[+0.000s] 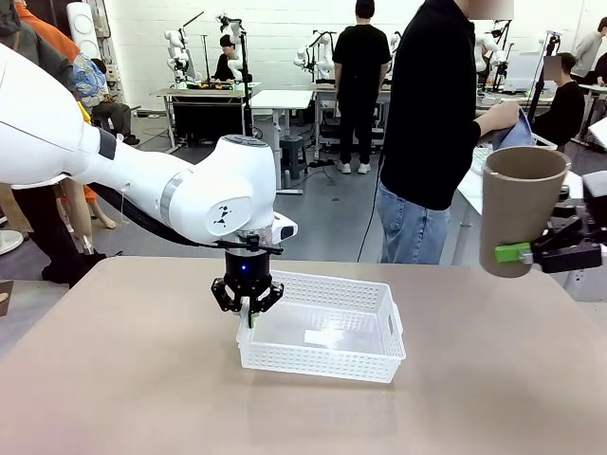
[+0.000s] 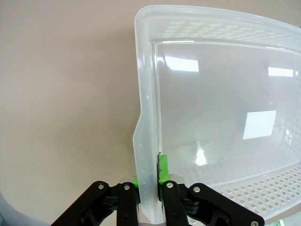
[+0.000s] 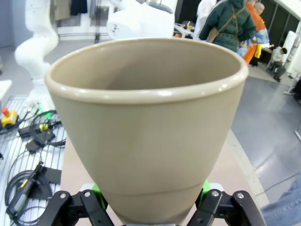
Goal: Clean and organize the cups into the basket.
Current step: Pick up the Organizing basket and move it to the center of the table, then pick up the Reusable plastic cup from the right side of the table and place it inside the Organizing basket.
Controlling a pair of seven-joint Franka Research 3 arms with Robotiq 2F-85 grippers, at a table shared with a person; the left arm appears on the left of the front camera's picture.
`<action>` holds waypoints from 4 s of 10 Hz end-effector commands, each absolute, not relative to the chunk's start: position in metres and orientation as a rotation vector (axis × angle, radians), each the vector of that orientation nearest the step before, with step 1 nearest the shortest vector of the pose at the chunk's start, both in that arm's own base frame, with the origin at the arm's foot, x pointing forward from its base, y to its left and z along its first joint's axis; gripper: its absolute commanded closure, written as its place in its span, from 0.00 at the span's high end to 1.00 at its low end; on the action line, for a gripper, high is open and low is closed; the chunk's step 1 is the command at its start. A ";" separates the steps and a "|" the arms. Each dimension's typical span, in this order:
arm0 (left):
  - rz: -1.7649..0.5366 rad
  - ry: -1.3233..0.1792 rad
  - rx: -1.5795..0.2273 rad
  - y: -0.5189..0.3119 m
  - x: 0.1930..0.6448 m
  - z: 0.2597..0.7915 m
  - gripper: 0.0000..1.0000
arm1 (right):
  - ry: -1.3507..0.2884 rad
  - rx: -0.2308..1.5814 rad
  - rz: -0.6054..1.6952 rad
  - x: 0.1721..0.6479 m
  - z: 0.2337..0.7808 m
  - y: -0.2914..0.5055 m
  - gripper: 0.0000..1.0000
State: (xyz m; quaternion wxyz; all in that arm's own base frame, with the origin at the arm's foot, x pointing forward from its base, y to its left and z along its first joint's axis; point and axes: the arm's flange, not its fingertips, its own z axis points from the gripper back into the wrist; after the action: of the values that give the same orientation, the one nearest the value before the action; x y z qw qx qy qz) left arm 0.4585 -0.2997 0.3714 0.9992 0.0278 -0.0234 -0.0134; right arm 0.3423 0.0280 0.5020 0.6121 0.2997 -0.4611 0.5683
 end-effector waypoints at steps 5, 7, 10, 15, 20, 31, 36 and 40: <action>-0.022 -0.051 0.059 -0.300 0.458 0.373 0.00 | -0.504 0.301 1.509 0.375 0.467 0.197 0.80; -0.022 -0.051 0.059 -0.300 0.458 0.373 0.00 | -0.388 0.230 1.550 0.383 0.442 0.231 0.80; -0.022 -0.051 0.059 -0.300 0.458 0.373 0.00 | -0.329 0.221 1.582 0.386 0.426 0.263 0.80; -0.022 -0.051 0.059 -0.300 0.458 0.373 0.00 | -0.320 0.199 1.591 0.381 0.415 0.256 0.80; -0.022 -0.051 0.059 -0.300 0.458 0.373 0.00 | -0.312 0.194 1.566 0.391 0.411 0.264 0.81; -0.022 -0.051 0.059 -0.300 0.458 0.373 0.00 | -0.151 0.158 1.518 0.443 0.343 0.298 0.81; -0.022 -0.051 0.059 -0.300 0.458 0.373 0.00 | -0.096 0.190 1.516 0.456 0.324 0.303 0.81; -0.022 -0.051 0.059 -0.300 0.458 0.373 0.00 | -0.110 0.197 1.526 0.455 0.327 0.304 1.00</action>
State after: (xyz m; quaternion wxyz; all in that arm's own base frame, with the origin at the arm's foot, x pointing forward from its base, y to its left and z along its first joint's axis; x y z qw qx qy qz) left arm 0.4584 -0.2996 0.3710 0.9993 0.0281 -0.0230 -0.0134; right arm 0.4512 0.3017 0.3254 0.7119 0.0955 -0.0552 0.6935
